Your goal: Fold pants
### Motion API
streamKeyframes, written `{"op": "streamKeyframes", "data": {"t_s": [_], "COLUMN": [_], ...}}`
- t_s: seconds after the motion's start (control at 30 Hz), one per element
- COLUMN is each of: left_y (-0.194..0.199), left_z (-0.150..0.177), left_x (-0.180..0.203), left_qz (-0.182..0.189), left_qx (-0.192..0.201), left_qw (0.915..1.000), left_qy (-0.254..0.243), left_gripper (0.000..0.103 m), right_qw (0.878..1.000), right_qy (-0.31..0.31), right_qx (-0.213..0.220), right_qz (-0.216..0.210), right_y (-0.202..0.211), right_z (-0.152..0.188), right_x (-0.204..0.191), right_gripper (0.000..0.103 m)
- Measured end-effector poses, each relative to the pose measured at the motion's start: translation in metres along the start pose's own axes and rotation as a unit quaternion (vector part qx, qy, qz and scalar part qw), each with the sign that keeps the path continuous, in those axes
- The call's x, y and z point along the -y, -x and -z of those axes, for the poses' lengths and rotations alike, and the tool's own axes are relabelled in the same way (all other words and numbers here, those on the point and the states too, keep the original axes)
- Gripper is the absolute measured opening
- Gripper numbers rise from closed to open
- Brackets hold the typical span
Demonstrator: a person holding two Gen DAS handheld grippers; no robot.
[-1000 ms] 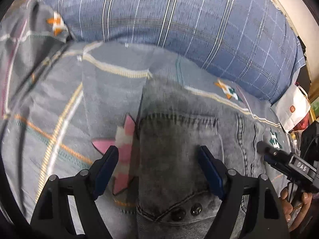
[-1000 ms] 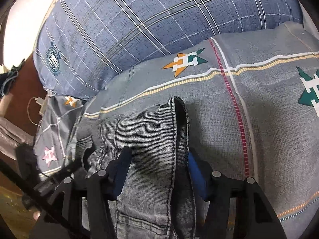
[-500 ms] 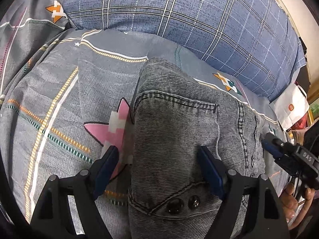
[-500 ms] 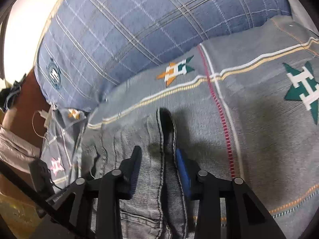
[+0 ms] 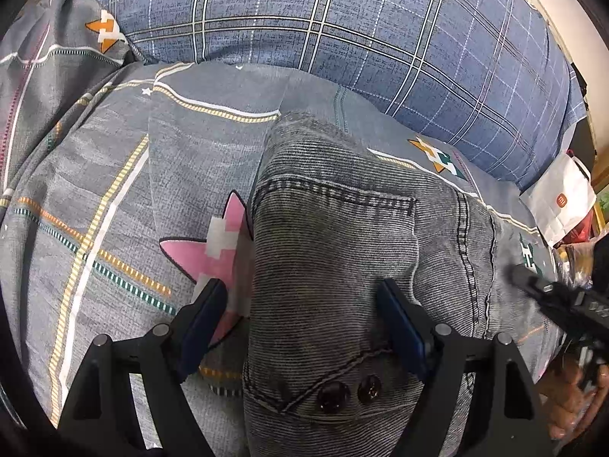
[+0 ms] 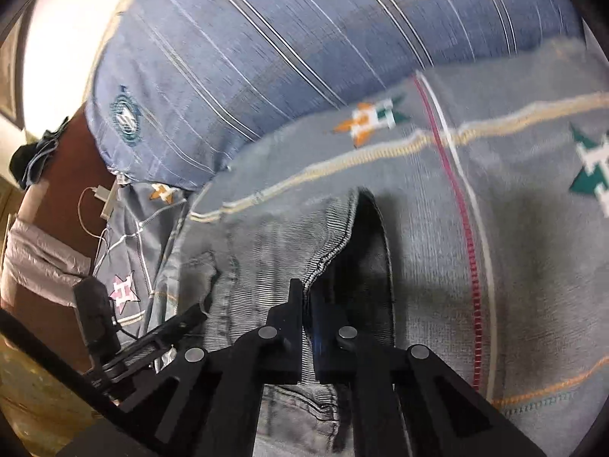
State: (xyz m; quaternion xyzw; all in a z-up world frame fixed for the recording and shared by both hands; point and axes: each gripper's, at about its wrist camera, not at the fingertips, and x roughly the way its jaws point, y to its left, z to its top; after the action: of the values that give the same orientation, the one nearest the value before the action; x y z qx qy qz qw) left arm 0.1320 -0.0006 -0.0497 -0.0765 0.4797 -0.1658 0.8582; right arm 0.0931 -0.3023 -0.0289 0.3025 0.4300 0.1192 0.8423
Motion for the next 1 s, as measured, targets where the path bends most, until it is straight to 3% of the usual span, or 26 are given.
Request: {"op": "streamKeyframes", "data": {"t_s": [0.1, 0.2, 0.33, 0.53, 0.77, 0.83, 1.0], "left_y": [0.001, -0.003, 0.003, 0.001, 0.007, 0.011, 0.021], "left_z": [-0.001, -0.002, -0.002, -0.001, 0.000, -0.001, -0.004], "left_x": [-0.001, -0.003, -0.004, -0.004, -0.002, -0.002, -0.006], "left_qz": [-0.006, 0.001, 0.001, -0.006, -0.020, -0.023, -0.021], "left_qx": [0.007, -0.001, 0.010, 0.010, 0.022, 0.029, 0.052], "left_qw": [1.0000, 1.0000, 0.9999, 0.9999, 0.9996, 0.9993, 0.9984], "left_qy": [-0.002, 0.005, 0.007, 0.008, -0.001, -0.002, 0.009], "left_gripper": [0.081, 0.081, 0.081, 0.081, 0.081, 0.081, 0.081], "right_qw": [0.999, 0.997, 0.993, 0.991, 0.994, 0.995, 0.996], "right_qy": [0.013, -0.005, 0.039, 0.036, 0.007, 0.000, -0.008], "right_qx": [0.007, -0.040, -0.020, -0.039, -0.025, -0.010, 0.022], "right_qz": [0.041, 0.068, 0.105, 0.127, 0.108, 0.104, 0.087], "right_y": [0.006, -0.022, -0.017, -0.031, -0.027, -0.020, -0.006], "right_z": [-0.002, 0.004, 0.004, 0.005, 0.005, 0.003, 0.000], "right_x": [0.001, 0.014, -0.003, 0.005, 0.016, 0.017, 0.017], "right_gripper": [0.003, 0.003, 0.004, 0.007, 0.022, 0.044, 0.054]}}
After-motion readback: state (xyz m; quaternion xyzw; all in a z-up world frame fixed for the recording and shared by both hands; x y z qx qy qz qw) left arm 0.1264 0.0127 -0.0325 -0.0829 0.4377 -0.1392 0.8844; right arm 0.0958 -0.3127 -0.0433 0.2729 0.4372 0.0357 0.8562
